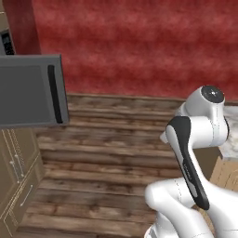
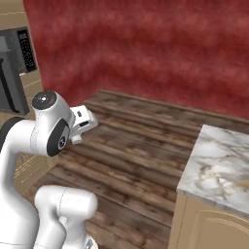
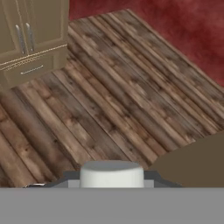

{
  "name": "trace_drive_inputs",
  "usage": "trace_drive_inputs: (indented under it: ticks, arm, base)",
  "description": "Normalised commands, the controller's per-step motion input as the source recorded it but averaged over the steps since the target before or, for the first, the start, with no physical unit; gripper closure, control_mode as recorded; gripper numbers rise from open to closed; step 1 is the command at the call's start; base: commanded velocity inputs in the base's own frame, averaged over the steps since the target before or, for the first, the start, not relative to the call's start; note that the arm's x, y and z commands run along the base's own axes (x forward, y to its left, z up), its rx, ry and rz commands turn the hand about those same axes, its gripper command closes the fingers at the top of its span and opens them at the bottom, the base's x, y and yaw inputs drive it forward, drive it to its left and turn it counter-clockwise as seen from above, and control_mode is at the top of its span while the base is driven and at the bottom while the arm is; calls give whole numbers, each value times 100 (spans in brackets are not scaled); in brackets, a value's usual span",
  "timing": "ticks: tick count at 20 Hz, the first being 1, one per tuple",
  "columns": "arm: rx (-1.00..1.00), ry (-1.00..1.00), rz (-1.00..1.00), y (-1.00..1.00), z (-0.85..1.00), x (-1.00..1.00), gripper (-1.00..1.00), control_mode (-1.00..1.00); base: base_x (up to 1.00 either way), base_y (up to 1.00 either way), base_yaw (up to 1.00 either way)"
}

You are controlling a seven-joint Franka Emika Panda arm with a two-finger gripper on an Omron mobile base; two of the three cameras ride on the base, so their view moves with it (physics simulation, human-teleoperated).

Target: Pick the marshmallow from the counter and place it in the microwave. Then turn on the microwave.

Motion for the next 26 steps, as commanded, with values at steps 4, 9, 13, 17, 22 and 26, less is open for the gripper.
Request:
trace_drive_inputs:
  ticks: [4, 9, 13, 17, 22, 26]
  arm:
    - [0, 0, 0, 0, 0, 0, 100, 100]
    - [0, 0, 0, 0, 0, 0, 100, 100]
    - [0, 0, 0, 0, 0, 0, 100, 100]
    - [0, 0, 0, 0, 0, 0, 100, 100]
    - [0, 0, 0, 0, 0, 0, 100, 100]
    - [0, 0, 0, 0, 0, 0, 100, 100]
  base:
    - [54, -20, -10]
    - [51, -13, -9]
    - [45, -2, -7]
    - [37, 2, -6]
    - [40, 3, -5]
    - [46, 5, -5]
